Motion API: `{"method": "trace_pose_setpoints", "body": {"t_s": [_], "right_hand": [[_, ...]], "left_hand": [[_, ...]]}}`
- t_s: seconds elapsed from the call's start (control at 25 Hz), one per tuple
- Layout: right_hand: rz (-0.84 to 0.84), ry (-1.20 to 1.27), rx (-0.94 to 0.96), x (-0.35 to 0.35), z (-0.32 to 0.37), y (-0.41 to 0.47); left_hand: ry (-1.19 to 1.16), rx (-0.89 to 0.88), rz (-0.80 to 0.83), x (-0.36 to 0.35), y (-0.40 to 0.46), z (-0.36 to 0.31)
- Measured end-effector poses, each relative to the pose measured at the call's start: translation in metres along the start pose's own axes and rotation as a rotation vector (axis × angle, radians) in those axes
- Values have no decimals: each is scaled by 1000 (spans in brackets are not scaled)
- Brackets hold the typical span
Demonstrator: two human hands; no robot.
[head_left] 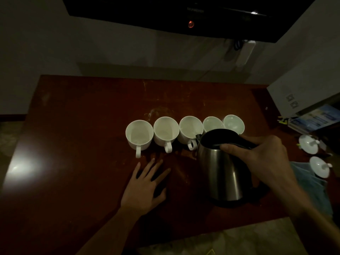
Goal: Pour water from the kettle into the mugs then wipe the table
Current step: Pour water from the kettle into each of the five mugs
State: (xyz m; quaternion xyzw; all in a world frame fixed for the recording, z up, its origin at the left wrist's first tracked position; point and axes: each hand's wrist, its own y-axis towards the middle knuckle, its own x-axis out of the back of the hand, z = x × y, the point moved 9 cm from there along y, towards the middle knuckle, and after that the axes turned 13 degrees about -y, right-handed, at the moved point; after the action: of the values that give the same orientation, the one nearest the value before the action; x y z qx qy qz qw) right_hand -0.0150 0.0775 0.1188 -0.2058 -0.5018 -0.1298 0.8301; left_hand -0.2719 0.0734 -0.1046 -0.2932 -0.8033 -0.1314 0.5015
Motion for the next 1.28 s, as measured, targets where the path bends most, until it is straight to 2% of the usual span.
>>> {"method": "trace_pose_setpoints", "body": {"t_s": [1.28], "right_hand": [[2,-39,-1,2,5,1]], "left_hand": [[-34,-6,5,-1,0,0]]}}
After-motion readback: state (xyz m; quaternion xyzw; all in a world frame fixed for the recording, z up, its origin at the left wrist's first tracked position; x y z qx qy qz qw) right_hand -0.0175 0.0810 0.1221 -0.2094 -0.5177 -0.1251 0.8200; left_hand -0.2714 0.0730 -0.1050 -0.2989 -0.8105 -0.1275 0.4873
